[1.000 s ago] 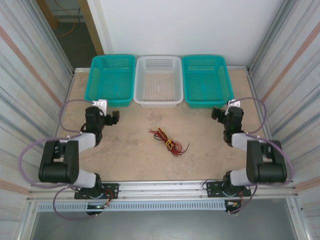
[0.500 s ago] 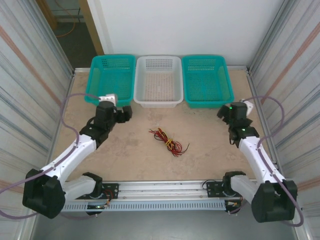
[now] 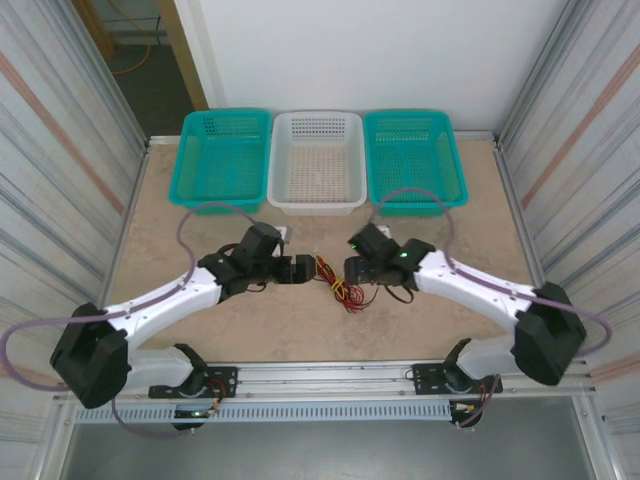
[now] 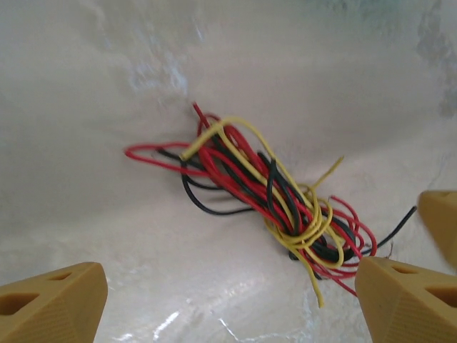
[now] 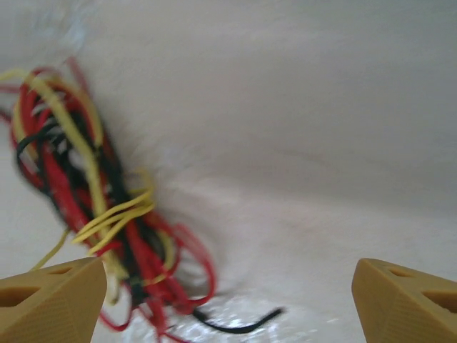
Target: Untangle the cables
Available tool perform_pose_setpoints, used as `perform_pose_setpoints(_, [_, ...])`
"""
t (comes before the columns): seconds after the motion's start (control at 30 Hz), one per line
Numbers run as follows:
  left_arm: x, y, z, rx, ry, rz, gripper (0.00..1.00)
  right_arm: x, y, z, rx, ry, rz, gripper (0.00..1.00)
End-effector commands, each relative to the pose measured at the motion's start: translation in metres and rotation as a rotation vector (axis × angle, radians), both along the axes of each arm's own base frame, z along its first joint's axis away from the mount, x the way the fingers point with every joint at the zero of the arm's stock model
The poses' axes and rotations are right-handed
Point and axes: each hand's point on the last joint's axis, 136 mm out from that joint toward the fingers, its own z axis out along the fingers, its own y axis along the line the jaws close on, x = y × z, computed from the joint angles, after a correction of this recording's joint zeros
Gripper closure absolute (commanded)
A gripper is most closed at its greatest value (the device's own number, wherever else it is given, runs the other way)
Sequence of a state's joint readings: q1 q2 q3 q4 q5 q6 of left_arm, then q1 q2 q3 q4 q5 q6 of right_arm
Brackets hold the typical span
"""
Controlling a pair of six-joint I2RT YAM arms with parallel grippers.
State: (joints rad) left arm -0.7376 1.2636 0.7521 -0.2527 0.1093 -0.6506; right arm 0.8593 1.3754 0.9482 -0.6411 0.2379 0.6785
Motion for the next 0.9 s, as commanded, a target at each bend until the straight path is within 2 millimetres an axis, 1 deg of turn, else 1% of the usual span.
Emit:
perform_pose_setpoints(0.0, [-0.001, -0.016, 0.000, -0.076, 0.071, 0.051, 0.08, -0.005, 0.020, 0.001, 0.013, 0.039, -0.014, 0.15])
perform_pose_setpoints(0.03, [0.001, -0.015, -0.002, -0.080, 0.087, 0.083, 0.08, -0.003, 0.023, -0.003, 0.025, 0.058, -0.022, 0.18])
perform_pose_setpoints(0.07, [0.002, -0.013, -0.004, -0.082, 0.100, 0.110, 0.08, -0.001, 0.026, -0.007, 0.039, 0.081, -0.027, 0.23])
perform_pose_setpoints(0.23, [0.003, -0.013, 0.004, -0.137, 0.081, 0.143, 0.09, 0.018, 0.031, -0.023, 0.139, 0.152, -0.056, 0.48])
perform_pose_setpoints(0.3, [0.004, -0.009, 0.004, -0.144, 0.082, 0.177, 0.08, 0.024, 0.034, -0.029, 0.169, 0.173, -0.060, 0.53])
perform_pose_setpoints(0.4, [0.005, -0.005, -0.001, -0.149, 0.110, 0.235, 0.10, 0.028, 0.040, -0.037, 0.188, 0.192, -0.056, 0.55])
perform_pose_setpoints(0.5, [0.006, 0.002, -0.009, -0.177, 0.145, 0.337, 0.11, 0.031, 0.040, -0.045, 0.177, 0.205, -0.061, 0.64])
perform_pose_setpoints(0.53, [0.006, 0.002, -0.011, -0.196, 0.149, 0.352, 0.11, 0.033, 0.039, -0.048, 0.177, 0.211, -0.067, 0.68])
perform_pose_setpoints(0.57, [0.007, 0.001, -0.011, -0.208, 0.153, 0.359, 0.11, 0.035, 0.039, -0.051, 0.171, 0.213, -0.070, 0.75])
perform_pose_setpoints(0.6, [0.006, 0.001, -0.012, -0.209, 0.160, 0.362, 0.11, 0.036, 0.039, -0.051, 0.169, 0.210, -0.069, 0.81])
perform_pose_setpoints(0.67, [0.006, -0.001, -0.014, -0.204, 0.175, 0.358, 0.11, 0.037, 0.041, -0.053, 0.170, 0.208, -0.056, 0.84])
perform_pose_setpoints(0.73, [0.006, -0.002, -0.018, -0.190, 0.190, 0.361, 0.10, 0.037, 0.044, -0.053, 0.170, 0.212, -0.051, 0.98])
perform_pose_setpoints(0.77, [0.006, -0.002, -0.020, -0.183, 0.197, 0.363, 0.09, 0.037, 0.046, -0.051, 0.172, 0.209, -0.043, 1.00])
perform_pose_setpoints(0.8, [0.006, -0.003, -0.023, -0.185, 0.204, 0.365, 0.07, 0.038, 0.048, -0.049, 0.171, 0.200, -0.034, 1.00])
perform_pose_setpoints(0.83, [0.007, -0.007, -0.023, -0.206, 0.206, 0.355, 0.02, 0.038, 0.050, -0.046, 0.172, 0.186, -0.024, 1.00])
perform_pose_setpoints(0.87, [0.007, -0.011, -0.022, -0.231, 0.204, 0.342, 0.01, 0.038, 0.051, -0.043, 0.170, 0.172, -0.020, 1.00])
